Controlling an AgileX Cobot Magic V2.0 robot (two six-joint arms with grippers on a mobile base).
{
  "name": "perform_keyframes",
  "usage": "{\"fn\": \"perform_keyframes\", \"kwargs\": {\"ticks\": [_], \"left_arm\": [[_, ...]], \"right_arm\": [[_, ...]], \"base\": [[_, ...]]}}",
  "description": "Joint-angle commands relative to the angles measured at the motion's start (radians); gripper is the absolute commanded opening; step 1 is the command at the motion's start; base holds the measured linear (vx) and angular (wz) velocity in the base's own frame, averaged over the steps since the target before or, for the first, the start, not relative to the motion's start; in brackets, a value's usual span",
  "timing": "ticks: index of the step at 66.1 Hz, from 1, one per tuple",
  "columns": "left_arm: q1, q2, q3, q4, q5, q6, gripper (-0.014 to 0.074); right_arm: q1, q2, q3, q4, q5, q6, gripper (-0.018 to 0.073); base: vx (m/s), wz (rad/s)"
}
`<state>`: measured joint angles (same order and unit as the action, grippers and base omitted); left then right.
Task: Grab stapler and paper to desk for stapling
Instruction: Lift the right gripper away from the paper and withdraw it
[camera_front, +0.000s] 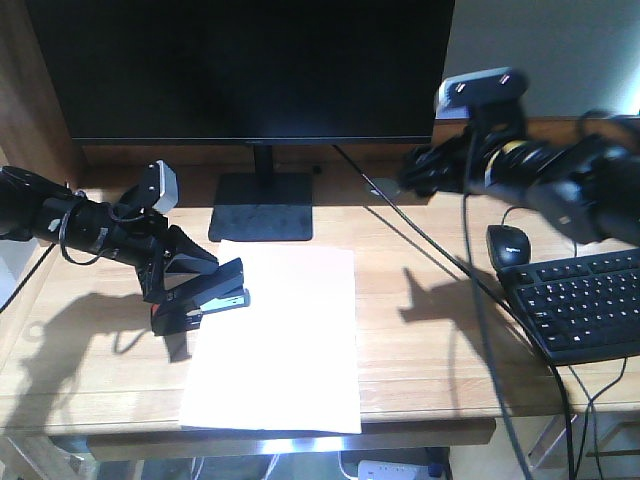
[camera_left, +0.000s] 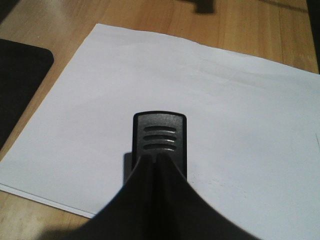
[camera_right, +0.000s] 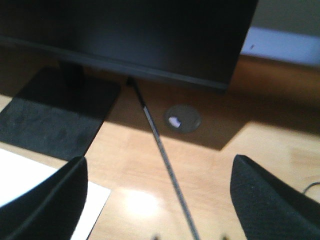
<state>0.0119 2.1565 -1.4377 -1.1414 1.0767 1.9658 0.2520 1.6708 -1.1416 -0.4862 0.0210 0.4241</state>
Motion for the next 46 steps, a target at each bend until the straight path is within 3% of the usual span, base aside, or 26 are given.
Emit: {"fn": "perform_keyframes", "kwargs": {"ticks": [1,10,28,46], "left_arm": [[-0.004,-0.066,-0.021,-0.060,0.034,-0.009,-0.0007],[-0.004,-0.066,-0.021,-0.060,0.034,-0.009,-0.0007],[-0.004,-0.066,-0.021,-0.060,0.034,-0.009,-0.0007],[-0.004,-0.066,-0.021,-0.060,0.034,-0.009,-0.0007]], "right_arm": [[-0.004,-0.122,-0.025,-0.014,0.004,-0.032,0.0560],[-0.004,-0.221,0.013,-0.014,0.006,-0.037,0.0560],[-0.004,-0.481,0.301,-0.014,-0.221,-0.038,0.0560],[-0.003,-0.773,0.548,-0.002,-0.243,-0.035,0.0560]], "base": [[0.00,0.00],[0.00,0.00],[0.00,0.00],[0.00,0.00]]}}
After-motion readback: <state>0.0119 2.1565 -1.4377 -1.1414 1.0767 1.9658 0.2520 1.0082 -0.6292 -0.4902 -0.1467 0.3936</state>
